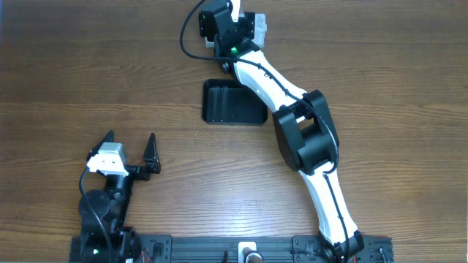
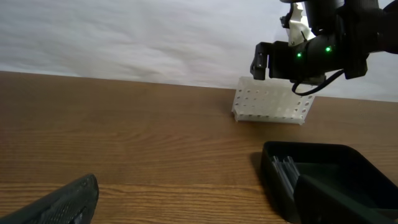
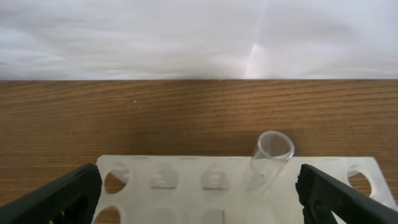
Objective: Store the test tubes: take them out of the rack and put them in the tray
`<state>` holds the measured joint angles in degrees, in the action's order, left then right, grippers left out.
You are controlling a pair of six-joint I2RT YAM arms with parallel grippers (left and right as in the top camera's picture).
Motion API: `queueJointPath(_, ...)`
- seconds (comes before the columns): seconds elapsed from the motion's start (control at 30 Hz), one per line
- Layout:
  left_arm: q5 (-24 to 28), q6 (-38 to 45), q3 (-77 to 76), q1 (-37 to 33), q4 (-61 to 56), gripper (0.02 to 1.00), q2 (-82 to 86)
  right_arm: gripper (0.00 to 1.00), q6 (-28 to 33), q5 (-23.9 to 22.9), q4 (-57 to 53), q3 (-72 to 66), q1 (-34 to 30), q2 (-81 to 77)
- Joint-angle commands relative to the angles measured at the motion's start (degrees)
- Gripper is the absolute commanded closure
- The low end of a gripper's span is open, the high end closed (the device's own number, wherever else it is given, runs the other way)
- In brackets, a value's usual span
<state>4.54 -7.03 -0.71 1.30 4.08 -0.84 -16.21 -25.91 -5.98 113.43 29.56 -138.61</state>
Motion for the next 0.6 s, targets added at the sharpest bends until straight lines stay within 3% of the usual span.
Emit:
queueJointPath(0.03,0.55,0.81,0.37,-0.42,0.04,0.018,0.57,0.007,0.63,-2.08,1.09,1.77,-1.51,-1.36)
queueJointPath(0.37,0.57,0.81,0.37,-0.42,0.04,0.018,0.57,0.08,3.02,-2.1,4.94,1.77,-2.16,-3.48)
queueJointPath(0.6,0.55,0.81,0.37,-0.42,0.04,0.018,0.57,0.205,2.99,-3.41,5.9,1.77,-2.16,-3.91)
